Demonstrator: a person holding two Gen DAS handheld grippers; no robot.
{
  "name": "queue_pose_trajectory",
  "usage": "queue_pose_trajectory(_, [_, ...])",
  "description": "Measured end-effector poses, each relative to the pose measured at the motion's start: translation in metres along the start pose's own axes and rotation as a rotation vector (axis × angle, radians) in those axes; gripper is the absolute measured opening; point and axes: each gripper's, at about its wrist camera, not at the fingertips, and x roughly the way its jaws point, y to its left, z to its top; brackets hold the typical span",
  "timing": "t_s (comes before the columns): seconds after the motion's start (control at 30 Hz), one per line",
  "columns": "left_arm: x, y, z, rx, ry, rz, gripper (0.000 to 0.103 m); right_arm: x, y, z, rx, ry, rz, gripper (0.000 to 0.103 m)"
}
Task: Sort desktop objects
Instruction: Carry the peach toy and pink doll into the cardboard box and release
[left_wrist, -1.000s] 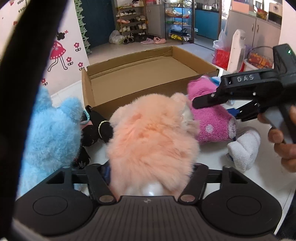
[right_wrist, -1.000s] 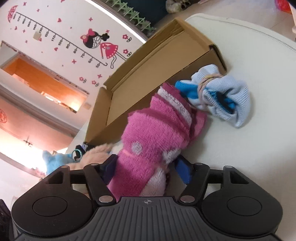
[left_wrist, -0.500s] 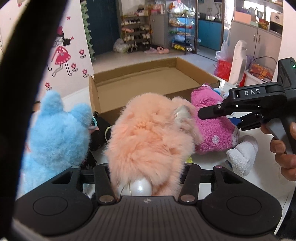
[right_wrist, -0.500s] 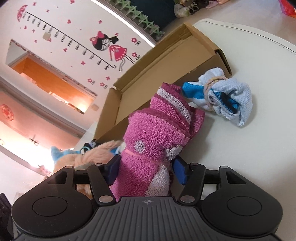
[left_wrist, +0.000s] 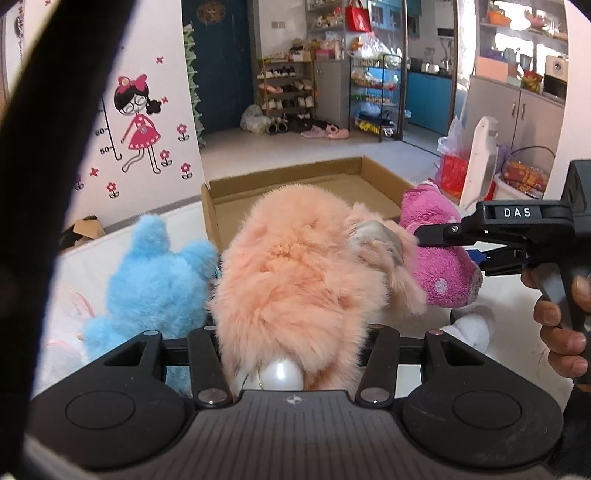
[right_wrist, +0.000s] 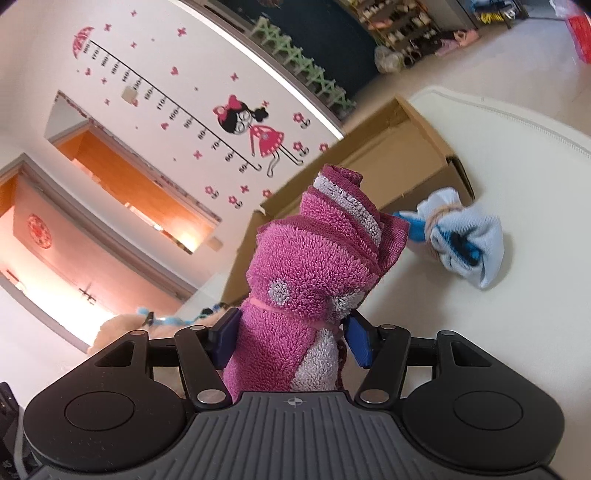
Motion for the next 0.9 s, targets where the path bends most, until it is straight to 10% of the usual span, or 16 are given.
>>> queue_pose_trajectory(0.9, [0.018, -0.018, 0.088, -0.063, -0.122, -0.020, 0.046, -0.039, 0.056, 0.102, -0.220, -0.123, -0.013, 0.065])
